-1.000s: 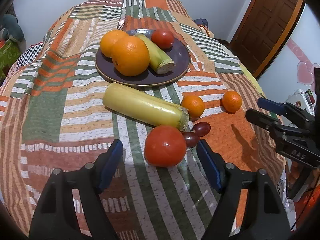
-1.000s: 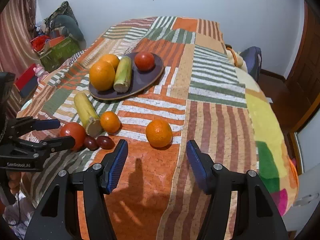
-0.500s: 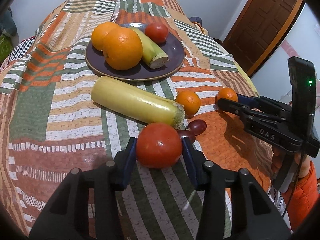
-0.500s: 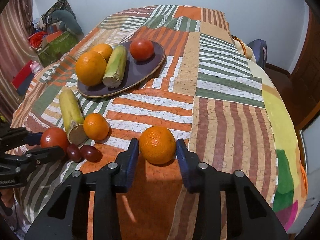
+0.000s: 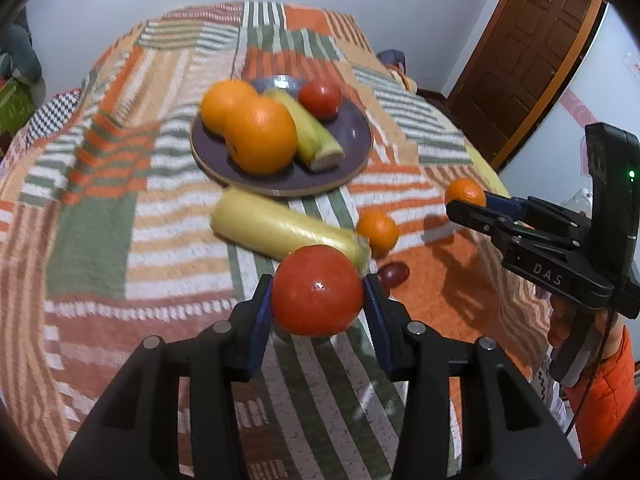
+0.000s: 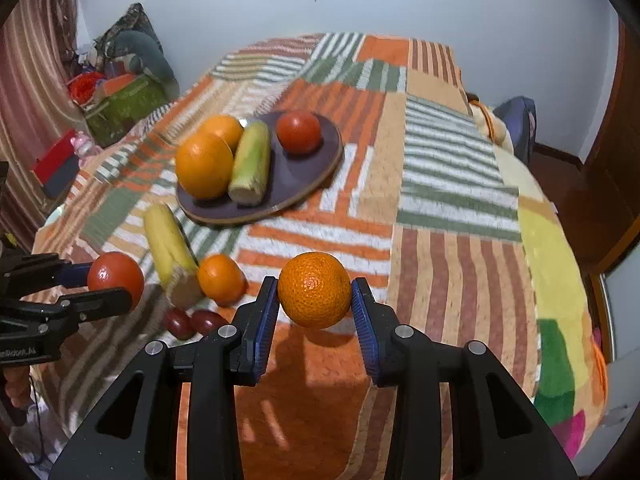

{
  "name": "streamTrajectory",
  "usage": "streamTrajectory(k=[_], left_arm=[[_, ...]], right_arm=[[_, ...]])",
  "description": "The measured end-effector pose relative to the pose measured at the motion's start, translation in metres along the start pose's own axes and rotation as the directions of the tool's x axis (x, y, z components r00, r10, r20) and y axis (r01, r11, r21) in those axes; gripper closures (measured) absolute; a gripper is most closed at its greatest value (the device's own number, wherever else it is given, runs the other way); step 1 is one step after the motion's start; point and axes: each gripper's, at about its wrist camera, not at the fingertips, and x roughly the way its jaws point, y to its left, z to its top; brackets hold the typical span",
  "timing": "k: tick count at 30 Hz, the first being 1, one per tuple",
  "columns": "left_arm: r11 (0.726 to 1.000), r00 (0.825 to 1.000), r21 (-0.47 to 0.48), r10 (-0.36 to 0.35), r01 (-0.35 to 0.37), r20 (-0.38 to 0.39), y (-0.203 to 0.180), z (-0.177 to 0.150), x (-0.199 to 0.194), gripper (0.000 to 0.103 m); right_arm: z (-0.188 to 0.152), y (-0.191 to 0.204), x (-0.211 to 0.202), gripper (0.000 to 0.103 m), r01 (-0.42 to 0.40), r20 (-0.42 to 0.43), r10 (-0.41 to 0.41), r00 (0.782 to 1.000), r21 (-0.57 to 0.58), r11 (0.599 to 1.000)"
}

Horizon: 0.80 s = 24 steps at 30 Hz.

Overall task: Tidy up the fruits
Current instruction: 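Carry the tangerine onto the plate with the right tool while the left tool lowers the tomato there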

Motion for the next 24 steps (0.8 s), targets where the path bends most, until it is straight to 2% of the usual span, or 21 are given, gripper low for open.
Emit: streamTrajectory(k=[14,24], left_arm=[[0.999,0.987,0.012,0.029,-0.031,0.158,0.008,0.066,-0.029,0.059],[1.0,0.984,-0.008,0.017,-0.016,0.179,0.018,0.104,-0.004,0.059]], right_arm=[[0.046,0.011,-0.01,0.069,-0.023,0.115,0.024,0.993,-0.012,1.0],[0.078,0.013,0.005,0.069,-0.04,0.164,0.042,0.986,-0.011,0.999]])
